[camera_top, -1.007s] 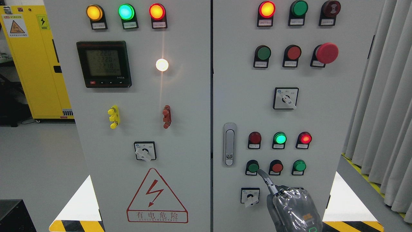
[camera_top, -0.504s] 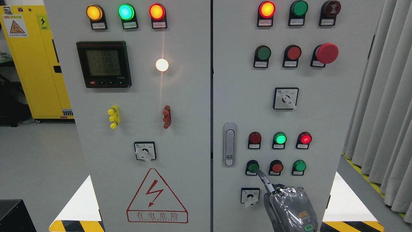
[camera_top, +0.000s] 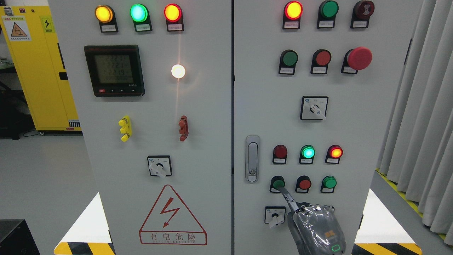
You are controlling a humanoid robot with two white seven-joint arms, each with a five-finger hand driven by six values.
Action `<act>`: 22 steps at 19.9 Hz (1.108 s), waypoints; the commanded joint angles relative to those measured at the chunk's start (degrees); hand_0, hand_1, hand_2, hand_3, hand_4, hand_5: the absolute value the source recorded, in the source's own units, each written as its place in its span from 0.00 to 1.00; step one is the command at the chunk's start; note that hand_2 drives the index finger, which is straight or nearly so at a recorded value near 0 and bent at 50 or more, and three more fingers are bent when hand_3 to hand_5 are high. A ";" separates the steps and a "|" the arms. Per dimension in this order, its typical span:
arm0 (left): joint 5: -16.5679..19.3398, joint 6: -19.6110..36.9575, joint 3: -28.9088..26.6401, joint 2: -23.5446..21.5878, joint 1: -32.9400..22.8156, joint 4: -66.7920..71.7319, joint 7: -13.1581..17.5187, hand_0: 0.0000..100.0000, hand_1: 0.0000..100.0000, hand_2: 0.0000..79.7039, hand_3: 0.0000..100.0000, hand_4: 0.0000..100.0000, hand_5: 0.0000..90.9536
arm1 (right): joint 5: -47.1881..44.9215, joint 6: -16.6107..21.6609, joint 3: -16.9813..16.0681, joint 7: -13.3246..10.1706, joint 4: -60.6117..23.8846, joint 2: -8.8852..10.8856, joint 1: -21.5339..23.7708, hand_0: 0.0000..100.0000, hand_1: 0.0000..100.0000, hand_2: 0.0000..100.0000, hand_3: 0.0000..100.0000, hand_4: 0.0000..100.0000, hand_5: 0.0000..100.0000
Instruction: Press green start button
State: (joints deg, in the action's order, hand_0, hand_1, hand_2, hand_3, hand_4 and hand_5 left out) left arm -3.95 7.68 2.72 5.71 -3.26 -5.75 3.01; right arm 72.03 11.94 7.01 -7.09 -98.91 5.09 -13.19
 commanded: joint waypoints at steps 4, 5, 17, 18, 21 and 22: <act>0.00 -0.04 0.00 0.00 0.01 -0.05 -0.02 0.12 0.56 0.00 0.00 0.00 0.00 | -0.48 -1.04 0.37 0.32 1.61 0.01 -0.87 1.00 1.00 0.00 0.81 0.89 0.95; 0.00 -0.04 0.00 0.00 0.01 -0.05 -0.02 0.12 0.56 0.00 0.00 0.00 0.00 | -0.57 -1.04 0.37 0.32 1.79 0.09 -0.87 1.00 1.00 0.00 0.81 0.88 0.95; 0.00 -0.04 0.00 0.00 0.01 0.04 -0.02 0.12 0.56 0.00 0.00 0.00 0.00 | -0.92 -0.95 0.37 -0.21 0.74 0.01 -0.70 1.00 1.00 0.00 0.80 0.88 0.95; 0.00 -0.04 0.00 0.00 -0.08 0.04 -0.02 0.12 0.56 0.00 0.00 0.00 0.00 | -0.92 -0.95 0.37 -0.30 0.13 0.01 -0.61 1.00 1.00 0.00 0.80 0.88 0.95; 0.00 -0.04 0.00 0.00 0.01 -0.05 -0.02 0.12 0.56 0.00 0.00 0.00 0.00 | -0.92 -0.60 0.37 -1.17 -1.11 0.09 0.00 1.00 1.00 0.00 0.80 0.89 0.95; 0.00 -0.04 0.00 0.00 0.01 0.04 -0.02 0.12 0.56 0.00 0.00 0.00 0.00 | -0.92 -0.51 0.46 -2.05 -1.46 0.01 0.00 1.00 1.00 0.00 0.80 0.88 0.95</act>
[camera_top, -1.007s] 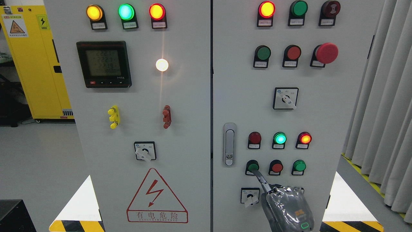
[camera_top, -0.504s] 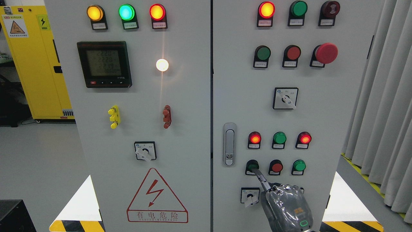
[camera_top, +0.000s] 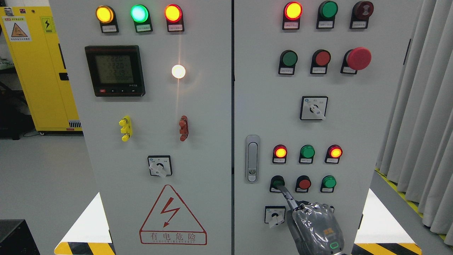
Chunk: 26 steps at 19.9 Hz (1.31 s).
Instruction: Press green start button
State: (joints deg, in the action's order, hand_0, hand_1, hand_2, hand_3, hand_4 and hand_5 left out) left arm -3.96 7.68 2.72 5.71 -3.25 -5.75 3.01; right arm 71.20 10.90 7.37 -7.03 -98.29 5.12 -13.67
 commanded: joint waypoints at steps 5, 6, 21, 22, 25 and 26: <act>0.00 -0.04 0.00 0.00 0.00 -0.05 -0.02 0.12 0.56 0.00 0.00 0.00 0.00 | -0.27 0.62 0.19 -3.51 -4.63 -0.02 1.10 1.00 1.00 0.00 0.80 0.88 0.95; 0.00 -0.04 0.00 0.00 0.00 0.03 -0.02 0.12 0.56 0.00 0.00 0.00 0.00 | -0.62 0.70 0.19 -3.86 -4.98 -0.02 1.28 1.00 1.00 0.00 0.80 0.88 0.95; 0.00 -0.04 0.00 0.00 0.00 -0.05 -0.02 0.12 0.56 0.00 0.00 0.00 0.00 | -42.24 2.98 7.22 -3.52 -10.87 -0.02 6.46 0.97 0.97 0.03 0.58 0.67 0.73; 0.00 -0.04 0.00 0.00 0.00 0.03 -0.02 0.12 0.56 0.00 0.00 0.00 0.00 | -45.76 3.25 7.22 -2.73 -11.13 -0.02 6.90 0.95 0.92 0.03 0.51 0.60 0.63; 0.00 -0.04 0.00 0.00 0.00 0.04 -0.02 0.12 0.56 0.00 0.00 0.00 0.00 | -53.86 3.34 7.22 -0.36 -12.80 -0.02 9.36 1.00 0.86 0.03 0.32 0.36 0.31; 0.00 -0.04 0.00 0.00 0.00 0.04 -0.02 0.12 0.56 0.00 0.00 0.00 0.00 | -55.88 3.34 7.22 0.35 -13.41 -0.02 10.50 0.98 0.85 0.02 0.30 0.34 0.30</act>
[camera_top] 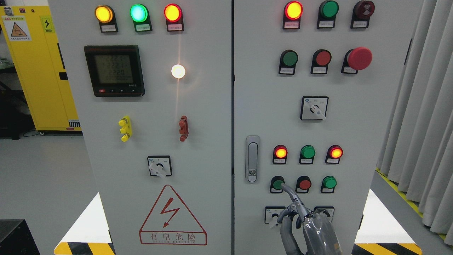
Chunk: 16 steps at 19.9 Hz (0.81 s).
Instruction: Press green start button
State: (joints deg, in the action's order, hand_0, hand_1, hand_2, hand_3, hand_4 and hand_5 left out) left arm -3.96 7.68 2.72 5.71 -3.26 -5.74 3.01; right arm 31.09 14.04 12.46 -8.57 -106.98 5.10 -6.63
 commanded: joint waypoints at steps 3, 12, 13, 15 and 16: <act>0.00 -0.04 0.00 0.00 0.01 0.03 -0.02 0.12 0.56 0.00 0.00 0.00 0.00 | -19.31 0.90 2.13 2.51 -5.70 0.00 5.83 0.92 0.79 0.00 0.17 0.22 0.18; 0.00 -0.04 0.00 0.00 0.01 -0.06 -0.02 0.12 0.56 0.00 0.00 0.00 0.00 | -22.66 0.64 2.13 2.60 -5.70 0.00 6.54 0.69 0.70 0.00 0.11 0.15 0.11; 0.00 -0.04 0.00 0.00 0.01 0.03 -0.02 0.12 0.56 0.00 0.00 0.00 0.00 | -22.66 0.55 2.13 2.51 -5.70 0.00 6.63 0.68 0.70 0.00 0.11 0.15 0.11; 0.00 -0.04 0.00 0.00 0.01 -0.06 -0.02 0.12 0.56 0.00 0.00 0.00 0.00 | -22.66 0.46 2.13 2.51 -5.61 -0.09 6.63 0.66 0.70 0.00 0.11 0.15 0.11; 0.00 -0.04 0.00 0.00 0.01 -0.06 -0.02 0.12 0.56 0.00 0.00 0.00 0.00 | -22.83 0.46 2.13 2.51 -5.61 -0.09 6.72 0.66 0.70 0.00 0.11 0.15 0.11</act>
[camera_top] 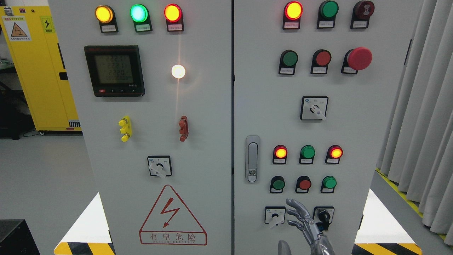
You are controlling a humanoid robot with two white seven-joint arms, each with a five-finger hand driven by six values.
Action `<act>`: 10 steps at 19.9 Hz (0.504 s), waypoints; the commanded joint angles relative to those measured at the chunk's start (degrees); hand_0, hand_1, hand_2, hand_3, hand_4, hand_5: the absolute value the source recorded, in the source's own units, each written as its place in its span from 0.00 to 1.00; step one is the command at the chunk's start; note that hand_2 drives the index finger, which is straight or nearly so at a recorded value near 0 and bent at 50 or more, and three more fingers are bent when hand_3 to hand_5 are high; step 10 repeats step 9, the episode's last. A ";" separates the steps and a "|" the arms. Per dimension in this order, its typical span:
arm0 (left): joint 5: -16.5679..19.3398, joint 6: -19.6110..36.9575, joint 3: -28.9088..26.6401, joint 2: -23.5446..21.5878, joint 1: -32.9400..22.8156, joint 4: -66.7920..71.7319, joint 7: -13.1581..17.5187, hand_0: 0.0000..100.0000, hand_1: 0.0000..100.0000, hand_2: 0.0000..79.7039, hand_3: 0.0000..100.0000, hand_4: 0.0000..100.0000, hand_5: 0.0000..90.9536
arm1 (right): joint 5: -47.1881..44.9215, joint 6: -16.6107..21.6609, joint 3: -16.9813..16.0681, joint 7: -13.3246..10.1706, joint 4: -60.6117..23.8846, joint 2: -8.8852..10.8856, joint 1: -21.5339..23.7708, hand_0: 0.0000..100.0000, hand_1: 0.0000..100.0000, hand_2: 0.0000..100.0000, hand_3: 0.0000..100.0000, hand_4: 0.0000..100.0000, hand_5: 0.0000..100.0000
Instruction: Press green start button
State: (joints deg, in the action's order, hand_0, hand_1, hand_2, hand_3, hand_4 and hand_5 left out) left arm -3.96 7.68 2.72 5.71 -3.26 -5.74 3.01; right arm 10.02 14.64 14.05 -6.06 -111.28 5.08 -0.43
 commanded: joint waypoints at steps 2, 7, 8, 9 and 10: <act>0.00 -0.04 0.00 0.00 0.00 -0.06 -0.02 0.12 0.56 0.00 0.00 0.00 0.00 | -1.84 -0.14 0.62 -0.01 -1.13 -0.07 0.52 0.65 0.70 0.00 0.11 0.15 0.11; 0.00 -0.04 0.00 0.00 0.00 -0.06 -0.02 0.12 0.56 0.00 0.00 0.00 0.00 | -1.84 -0.14 1.06 -0.01 -1.13 -0.07 0.61 0.61 0.70 0.00 0.12 0.16 0.11; 0.00 -0.04 0.00 0.00 0.00 -0.06 -0.02 0.12 0.56 0.00 0.00 0.00 0.00 | -1.84 -0.14 1.06 -0.01 -1.13 -0.07 0.61 0.60 0.70 0.00 0.13 0.16 0.11; 0.00 -0.04 0.00 0.00 0.00 0.03 -0.02 0.12 0.56 0.00 0.00 0.00 0.00 | -1.84 -0.22 1.15 -0.01 -1.13 -0.07 0.61 0.60 0.70 0.00 0.13 0.17 0.12; 0.00 -0.04 0.00 0.00 0.00 0.03 -0.02 0.12 0.56 0.00 0.00 0.00 0.00 | -1.84 -0.22 1.15 -0.01 -1.13 -0.07 0.61 0.60 0.70 0.00 0.13 0.17 0.12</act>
